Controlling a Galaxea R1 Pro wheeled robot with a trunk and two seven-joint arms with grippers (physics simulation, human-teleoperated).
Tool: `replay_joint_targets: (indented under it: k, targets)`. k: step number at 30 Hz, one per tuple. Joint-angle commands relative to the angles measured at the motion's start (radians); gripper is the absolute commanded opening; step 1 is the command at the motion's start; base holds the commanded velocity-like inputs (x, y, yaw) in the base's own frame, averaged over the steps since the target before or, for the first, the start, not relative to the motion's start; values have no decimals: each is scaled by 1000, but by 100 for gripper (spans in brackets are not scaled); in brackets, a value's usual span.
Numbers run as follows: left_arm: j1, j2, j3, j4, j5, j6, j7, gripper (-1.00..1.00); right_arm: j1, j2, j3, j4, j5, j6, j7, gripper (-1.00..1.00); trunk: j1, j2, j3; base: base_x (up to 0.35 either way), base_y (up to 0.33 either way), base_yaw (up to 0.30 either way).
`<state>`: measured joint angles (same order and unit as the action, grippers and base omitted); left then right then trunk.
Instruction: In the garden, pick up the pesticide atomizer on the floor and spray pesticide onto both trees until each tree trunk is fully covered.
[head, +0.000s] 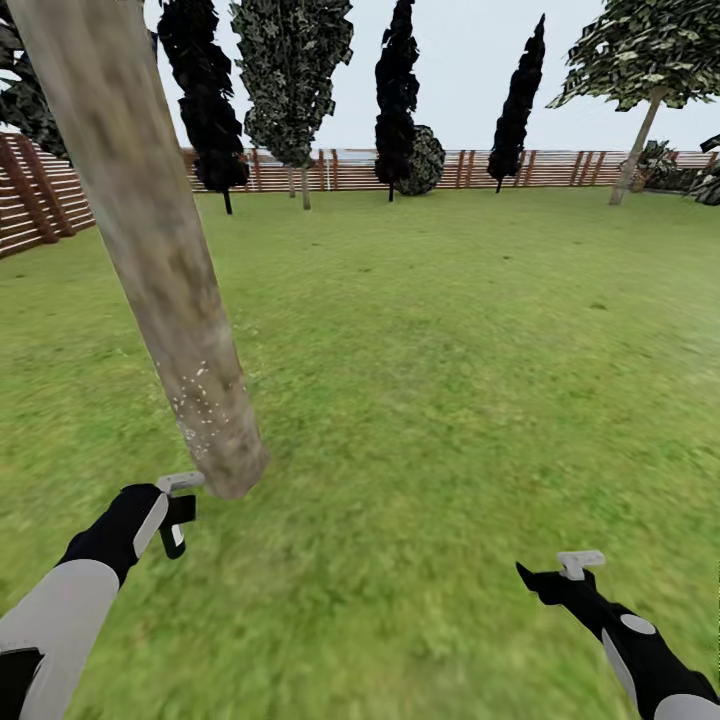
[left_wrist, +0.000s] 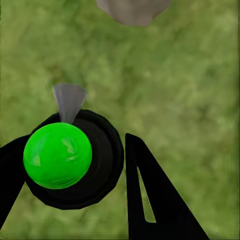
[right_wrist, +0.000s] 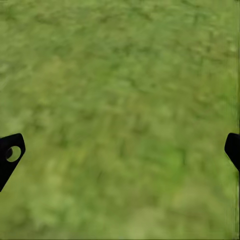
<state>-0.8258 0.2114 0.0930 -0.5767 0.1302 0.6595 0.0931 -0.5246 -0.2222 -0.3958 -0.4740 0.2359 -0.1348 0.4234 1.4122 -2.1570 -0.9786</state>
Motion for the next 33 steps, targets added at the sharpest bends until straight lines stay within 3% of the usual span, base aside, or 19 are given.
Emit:
replay_joint_targets:
  k: [1,15,27,33]
  targets:
    - [0,-1,0,0,0,0,9,-100,0,0,0,0,-1,0,0,100,0,0,0,102,-316,21]
    - [0,-1,1,0,4,0,14,-100,0,1,0,0,0,1,2,100,0,0,0,165,-298,11]
    - [0,0,1,0,3,0,14,-100,0,3,0,8,0,0,2,100,0,0,0,197,-279,243]
    - [0,-1,1,0,4,0,14,-100,0,2,0,12,-1,0,2,100,0,0,0,235,-252,24]
